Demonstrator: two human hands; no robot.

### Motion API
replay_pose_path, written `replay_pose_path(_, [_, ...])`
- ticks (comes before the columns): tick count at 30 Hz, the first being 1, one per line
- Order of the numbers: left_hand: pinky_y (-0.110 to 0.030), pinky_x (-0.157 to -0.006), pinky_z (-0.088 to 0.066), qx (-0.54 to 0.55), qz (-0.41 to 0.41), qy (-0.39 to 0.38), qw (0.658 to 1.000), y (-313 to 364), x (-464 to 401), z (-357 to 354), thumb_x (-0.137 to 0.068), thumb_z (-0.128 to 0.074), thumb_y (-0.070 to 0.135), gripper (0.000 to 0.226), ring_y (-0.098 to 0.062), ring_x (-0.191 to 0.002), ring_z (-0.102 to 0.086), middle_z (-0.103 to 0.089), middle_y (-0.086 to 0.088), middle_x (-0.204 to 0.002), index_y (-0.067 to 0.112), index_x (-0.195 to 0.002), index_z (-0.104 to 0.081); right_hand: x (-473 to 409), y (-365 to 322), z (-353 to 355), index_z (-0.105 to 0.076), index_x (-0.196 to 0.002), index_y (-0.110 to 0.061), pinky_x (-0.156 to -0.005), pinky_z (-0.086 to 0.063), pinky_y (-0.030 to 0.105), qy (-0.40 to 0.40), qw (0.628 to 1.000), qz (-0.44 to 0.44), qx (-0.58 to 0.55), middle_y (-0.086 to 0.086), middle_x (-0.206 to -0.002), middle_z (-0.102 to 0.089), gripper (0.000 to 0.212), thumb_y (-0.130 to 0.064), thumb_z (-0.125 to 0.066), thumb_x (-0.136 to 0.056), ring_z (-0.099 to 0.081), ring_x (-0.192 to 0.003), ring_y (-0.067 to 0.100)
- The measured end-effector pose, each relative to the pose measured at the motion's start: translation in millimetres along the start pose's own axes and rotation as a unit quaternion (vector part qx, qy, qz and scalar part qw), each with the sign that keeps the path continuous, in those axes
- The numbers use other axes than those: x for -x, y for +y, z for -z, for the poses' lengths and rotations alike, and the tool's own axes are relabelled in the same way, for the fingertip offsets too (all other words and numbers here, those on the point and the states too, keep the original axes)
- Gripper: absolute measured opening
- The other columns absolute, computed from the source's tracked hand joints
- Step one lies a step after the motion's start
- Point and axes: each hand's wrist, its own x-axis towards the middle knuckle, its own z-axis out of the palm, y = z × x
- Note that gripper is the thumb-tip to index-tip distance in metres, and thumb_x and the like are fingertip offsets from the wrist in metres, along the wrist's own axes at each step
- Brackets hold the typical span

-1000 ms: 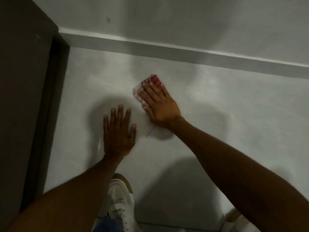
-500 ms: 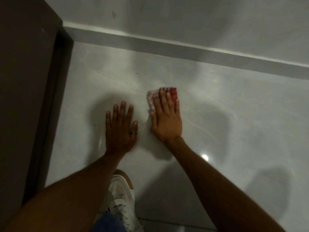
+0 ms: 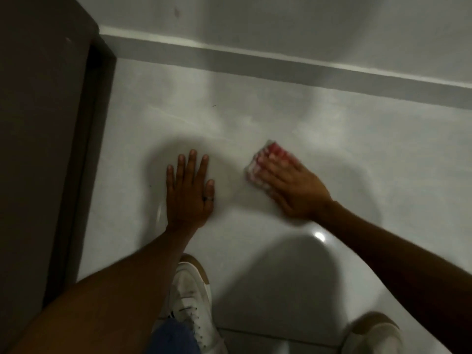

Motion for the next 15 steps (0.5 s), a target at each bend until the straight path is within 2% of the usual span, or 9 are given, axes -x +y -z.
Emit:
replay_pose_path(2, [-0.058, -0.134, -0.018, 0.001, 0.002, -0.001, 1.0, 0.2, -0.5, 0.6, -0.109, -0.039, 0.041, 0.062, -0.035, -0.165, -0.025, -0.029, -0.011, -0.177, 0.022, -0.168, -0.034, -33.1, 22.6, 10.5, -0.029, -0.167, -0.022, -0.133, -0.018, 0.058, 0.032, 0.992, -0.118, 0.025, 0.012, -0.176, -0.025, 0.061, -0.032, -0.045, -0.109, -0.016, -0.165, 0.036])
replay_pose_path(4, [-0.059, -0.134, -0.018, -0.003, 0.007, -0.005, 1.0, 0.8, -0.8, 2.1, -0.109, -0.038, 0.041, 0.062, -0.036, -0.165, -0.026, -0.029, -0.012, -0.177, 0.021, -0.168, -0.035, -69.3, 18.4, 15.8, -0.023, -0.168, -0.024, -0.136, -0.01, 0.055, 0.048, 0.962, -0.27, 0.007, 0.009, -0.178, -0.021, 0.062, -0.04, -0.037, -0.11, -0.014, -0.166, 0.03])
replay_pose_path(6, [-0.059, -0.134, -0.019, 0.002, 0.007, -0.014, 1.0, 1.3, -1.8, 3.6, -0.109, -0.038, 0.041, 0.063, -0.036, -0.165, -0.025, -0.029, -0.012, -0.177, 0.021, -0.169, -0.034, -92.8, -10.9, 9.4, -0.02, -0.169, -0.021, -0.136, -0.009, 0.055, 0.058, 0.936, -0.347, -0.01, 0.01, -0.179, -0.017, 0.065, -0.044, -0.033, -0.11, -0.012, -0.167, 0.028])
replay_pose_path(8, [-0.06, -0.134, -0.018, 0.007, 0.005, -0.014, 1.0, 2.0, -1.3, 4.4, -0.108, -0.039, 0.04, 0.063, -0.036, -0.165, -0.025, -0.029, -0.012, -0.177, 0.022, -0.169, -0.034, -86.8, -51.4, -4.4, -0.019, -0.169, -0.021, -0.135, -0.01, 0.056, 0.053, 0.946, -0.32, -0.012, 0.01, -0.179, -0.015, 0.065, -0.044, -0.035, -0.11, -0.01, -0.167, 0.028])
replay_pose_path(11, [-0.06, -0.133, -0.019, 0.003, 0.005, -0.015, 1.0, 0.2, -2.2, 2.5, -0.108, -0.039, 0.04, 0.063, -0.036, -0.164, -0.026, -0.03, -0.012, -0.177, 0.021, -0.168, -0.035, -30.0, -115.4, -24.7, -0.018, -0.169, -0.019, -0.135, -0.012, 0.057, 0.016, 0.961, -0.273, -0.029, 0.012, -0.179, -0.011, 0.067, -0.042, -0.039, -0.111, -0.003, -0.167, 0.031])
replay_pose_path(15, [-0.06, -0.134, -0.018, 0.008, 0.005, -0.015, 1.0, 0.2, -1.9, 3.6, -0.109, -0.038, 0.039, 0.063, -0.036, -0.165, -0.025, -0.029, -0.012, -0.177, 0.02, -0.168, -0.035, 50.8, -183.2, -48.2, -0.022, -0.169, -0.024, -0.127, -0.029, 0.063, -0.053, 0.98, -0.19, -0.035, 0.008, -0.179, -0.013, 0.068, -0.043, -0.043, -0.108, -0.008, -0.167, 0.031])
